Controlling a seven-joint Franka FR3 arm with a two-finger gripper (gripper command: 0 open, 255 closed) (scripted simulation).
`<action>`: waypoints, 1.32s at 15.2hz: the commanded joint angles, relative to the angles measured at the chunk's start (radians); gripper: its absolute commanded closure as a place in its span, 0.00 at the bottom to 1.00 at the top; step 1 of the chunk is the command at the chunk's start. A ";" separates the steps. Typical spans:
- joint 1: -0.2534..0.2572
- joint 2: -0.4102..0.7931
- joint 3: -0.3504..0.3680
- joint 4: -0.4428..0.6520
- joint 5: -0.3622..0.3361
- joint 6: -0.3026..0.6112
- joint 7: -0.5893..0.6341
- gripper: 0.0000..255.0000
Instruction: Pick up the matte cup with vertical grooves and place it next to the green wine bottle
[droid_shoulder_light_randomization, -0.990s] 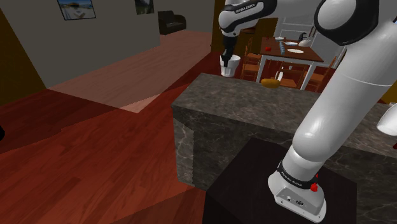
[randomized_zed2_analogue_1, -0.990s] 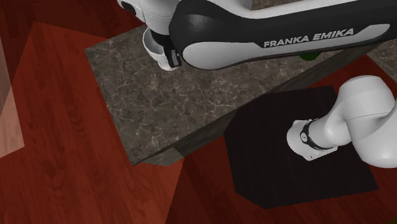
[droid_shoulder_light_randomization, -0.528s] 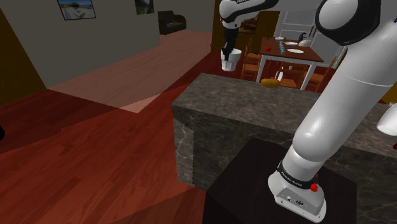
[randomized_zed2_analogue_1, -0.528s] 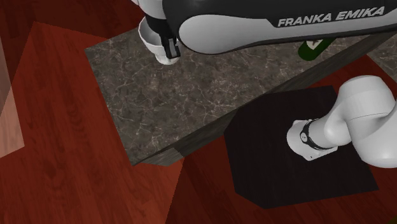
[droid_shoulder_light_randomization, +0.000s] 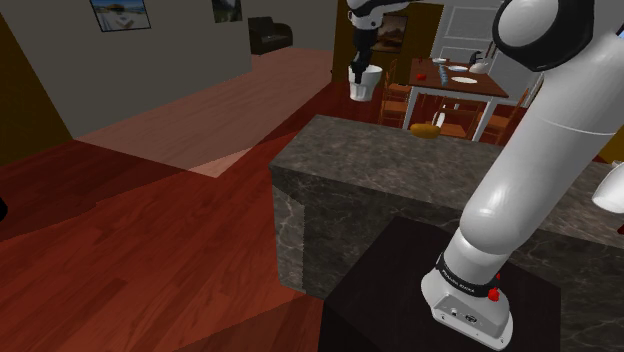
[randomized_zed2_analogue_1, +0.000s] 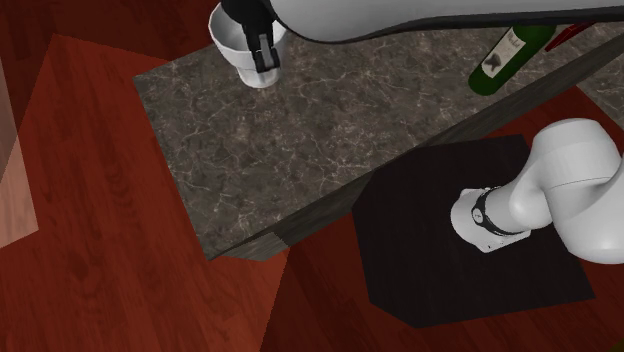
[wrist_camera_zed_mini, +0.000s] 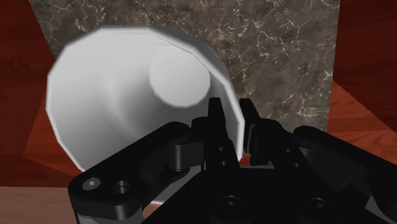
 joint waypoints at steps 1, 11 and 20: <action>0.001 0.003 0.001 0.033 0.001 -0.030 -0.003 1.00; -0.001 0.043 -0.002 0.216 0.015 -0.173 -0.025 1.00; -0.009 0.110 -0.008 0.426 0.035 -0.316 -0.051 1.00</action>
